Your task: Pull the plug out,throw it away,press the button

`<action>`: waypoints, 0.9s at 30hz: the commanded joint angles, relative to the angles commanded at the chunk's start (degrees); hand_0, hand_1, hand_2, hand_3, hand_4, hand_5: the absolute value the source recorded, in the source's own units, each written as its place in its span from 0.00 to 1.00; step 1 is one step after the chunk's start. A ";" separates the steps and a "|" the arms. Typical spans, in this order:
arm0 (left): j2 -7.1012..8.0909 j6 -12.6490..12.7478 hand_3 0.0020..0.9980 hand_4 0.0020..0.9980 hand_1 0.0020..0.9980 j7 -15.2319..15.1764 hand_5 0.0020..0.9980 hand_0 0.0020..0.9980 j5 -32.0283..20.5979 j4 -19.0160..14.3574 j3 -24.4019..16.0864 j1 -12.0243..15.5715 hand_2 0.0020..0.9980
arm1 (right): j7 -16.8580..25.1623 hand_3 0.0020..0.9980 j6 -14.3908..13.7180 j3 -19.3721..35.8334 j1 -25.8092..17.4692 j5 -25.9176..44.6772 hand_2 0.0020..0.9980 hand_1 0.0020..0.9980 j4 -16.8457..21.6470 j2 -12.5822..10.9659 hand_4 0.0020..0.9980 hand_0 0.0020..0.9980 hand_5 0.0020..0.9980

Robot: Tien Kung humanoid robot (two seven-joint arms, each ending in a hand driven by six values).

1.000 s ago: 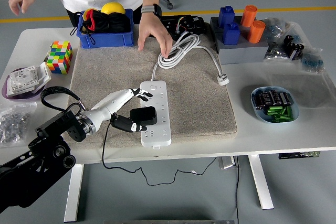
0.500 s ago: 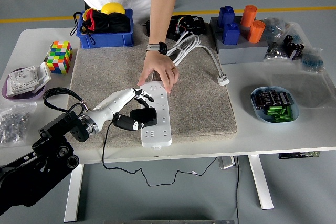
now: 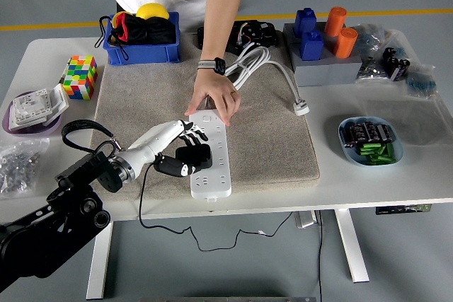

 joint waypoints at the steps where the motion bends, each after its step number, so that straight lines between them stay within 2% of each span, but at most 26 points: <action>1: -0.02 -0.04 0.57 0.67 0.32 0.07 0.00 0.33 -0.14 0.08 0.01 -0.01 0.36 | 0.01 0.62 0.00 0.00 -0.01 0.02 0.65 0.66 0.00 0.00 0.66 0.75 0.51; 2: -0.07 -0.06 0.52 0.66 0.24 0.12 0.00 0.29 -0.31 0.22 0.07 -0.06 0.30 | 0.05 0.62 0.02 -0.08 0.00 0.08 0.65 0.66 0.00 0.00 0.66 0.75 0.51; 7: -0.18 0.43 0.52 0.66 0.24 0.15 0.00 0.29 -0.83 0.50 0.45 -0.11 0.30 | 0.05 0.62 -0.01 -0.04 -0.02 0.03 0.65 0.66 0.00 0.00 0.66 0.75 0.51; 8: -0.20 0.47 0.49 0.60 0.19 0.16 0.00 0.29 -0.95 0.55 0.45 -0.10 0.26 | 0.07 0.62 -0.02 -0.04 -0.03 0.06 0.65 0.66 0.00 0.01 0.66 0.75 0.51; 16: -0.23 0.81 0.46 0.58 0.19 -0.25 0.00 0.30 -1.51 0.67 0.13 -0.02 0.25 | 0.05 0.62 -0.02 0.05 -0.16 -0.03 0.65 0.66 0.00 0.07 0.66 0.75 0.51; 27: -0.03 1.79 0.45 0.55 0.18 -2.32 0.00 0.31 -1.90 -0.40 -1.34 0.04 0.25 | 0.11 0.62 -0.07 0.33 -0.15 0.01 0.65 0.66 0.00 0.16 0.66 0.75 0.51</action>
